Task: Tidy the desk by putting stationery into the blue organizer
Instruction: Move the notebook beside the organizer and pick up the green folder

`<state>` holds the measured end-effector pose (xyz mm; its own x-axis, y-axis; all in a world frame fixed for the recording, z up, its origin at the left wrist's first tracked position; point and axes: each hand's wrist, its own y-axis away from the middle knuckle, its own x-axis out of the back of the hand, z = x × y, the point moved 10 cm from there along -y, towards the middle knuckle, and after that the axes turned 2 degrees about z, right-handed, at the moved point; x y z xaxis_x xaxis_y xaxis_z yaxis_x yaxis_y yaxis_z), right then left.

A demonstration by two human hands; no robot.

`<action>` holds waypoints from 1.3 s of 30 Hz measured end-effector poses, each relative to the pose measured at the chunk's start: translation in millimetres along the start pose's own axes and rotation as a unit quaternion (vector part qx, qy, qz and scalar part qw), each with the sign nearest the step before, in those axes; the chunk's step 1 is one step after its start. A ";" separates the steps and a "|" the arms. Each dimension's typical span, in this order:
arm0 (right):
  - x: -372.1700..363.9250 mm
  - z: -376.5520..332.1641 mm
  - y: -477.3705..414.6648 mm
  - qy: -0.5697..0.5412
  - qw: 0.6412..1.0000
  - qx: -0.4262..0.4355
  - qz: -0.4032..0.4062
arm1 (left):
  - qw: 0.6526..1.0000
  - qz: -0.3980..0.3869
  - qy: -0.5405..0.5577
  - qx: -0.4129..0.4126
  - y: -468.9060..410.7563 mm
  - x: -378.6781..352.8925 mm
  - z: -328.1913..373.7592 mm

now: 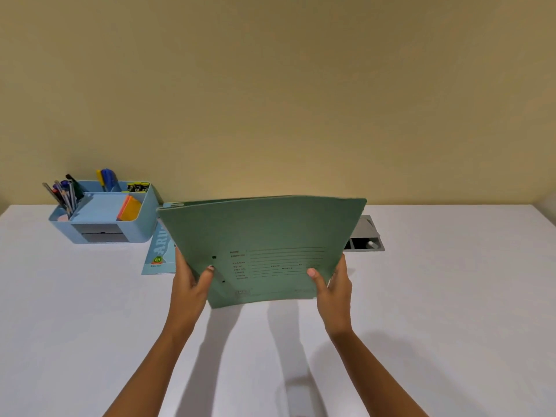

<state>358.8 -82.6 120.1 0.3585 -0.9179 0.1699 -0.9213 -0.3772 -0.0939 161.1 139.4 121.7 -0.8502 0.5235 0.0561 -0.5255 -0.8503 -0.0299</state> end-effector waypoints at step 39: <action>22.1 6.0 11.0 -0.046 0.999 -0.004 0.028 | 0.996 0.050 0.058 -0.037 21.0 -2.8 9.8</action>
<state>357.5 -107.8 117.0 0.3185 -0.9450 0.0747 -0.9413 -0.3246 -0.0924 152.8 119.5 130.6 -0.8945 0.4422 -0.0658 -0.4347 -0.8946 -0.1035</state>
